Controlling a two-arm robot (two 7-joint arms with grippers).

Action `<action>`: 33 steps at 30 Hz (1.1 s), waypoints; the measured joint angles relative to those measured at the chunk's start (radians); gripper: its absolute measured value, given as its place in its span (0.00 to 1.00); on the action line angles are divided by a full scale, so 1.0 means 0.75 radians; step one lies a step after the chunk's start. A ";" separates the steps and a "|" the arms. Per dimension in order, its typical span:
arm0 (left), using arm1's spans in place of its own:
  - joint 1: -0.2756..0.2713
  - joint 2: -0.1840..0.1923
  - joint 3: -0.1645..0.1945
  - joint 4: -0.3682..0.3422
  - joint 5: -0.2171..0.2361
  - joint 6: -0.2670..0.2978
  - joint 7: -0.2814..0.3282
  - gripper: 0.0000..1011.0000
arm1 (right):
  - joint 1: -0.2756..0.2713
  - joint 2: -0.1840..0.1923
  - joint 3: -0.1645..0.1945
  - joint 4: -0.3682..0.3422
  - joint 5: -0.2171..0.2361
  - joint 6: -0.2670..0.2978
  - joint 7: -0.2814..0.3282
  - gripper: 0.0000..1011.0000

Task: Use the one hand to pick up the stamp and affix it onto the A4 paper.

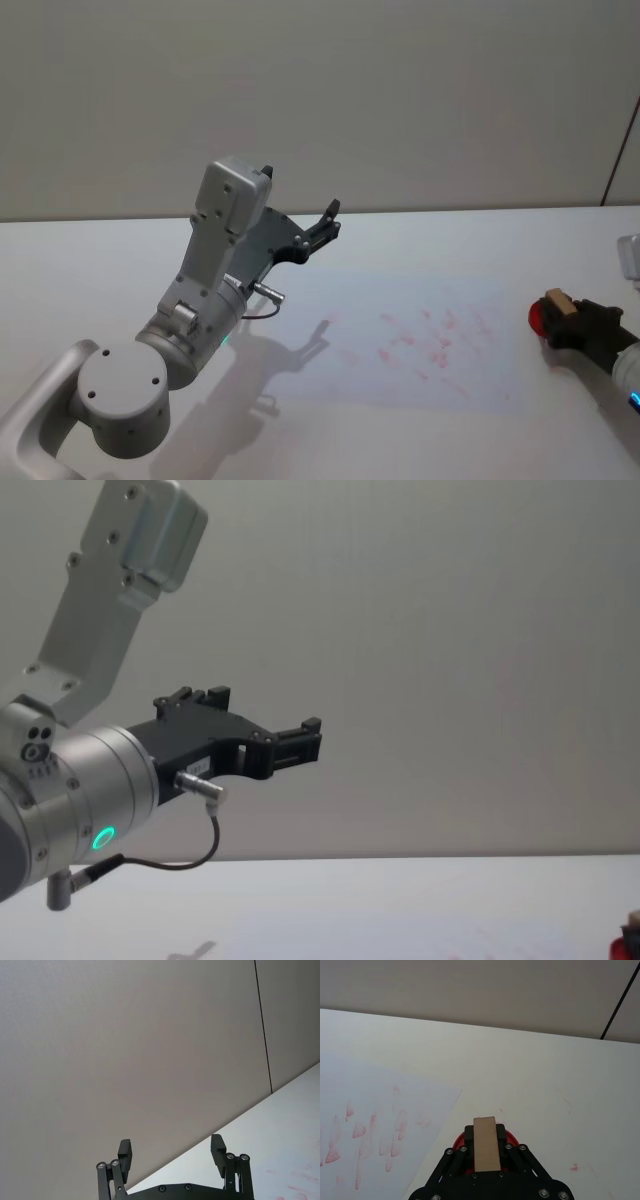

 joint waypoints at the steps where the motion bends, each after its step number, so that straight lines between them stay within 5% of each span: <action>1: 0.000 0.000 0.000 0.000 0.000 0.000 0.000 0.99 | 0.001 0.000 0.000 0.001 0.000 -0.001 0.001 0.25; 21: 0.000 0.000 0.000 0.000 0.000 0.000 0.000 0.99 | 0.036 -0.024 0.000 -0.051 0.044 -0.028 0.013 0.22; 33: 0.000 0.000 0.000 0.000 0.000 0.000 0.000 0.99 | 0.111 -0.104 -0.075 -0.006 -0.008 -0.037 0.104 0.22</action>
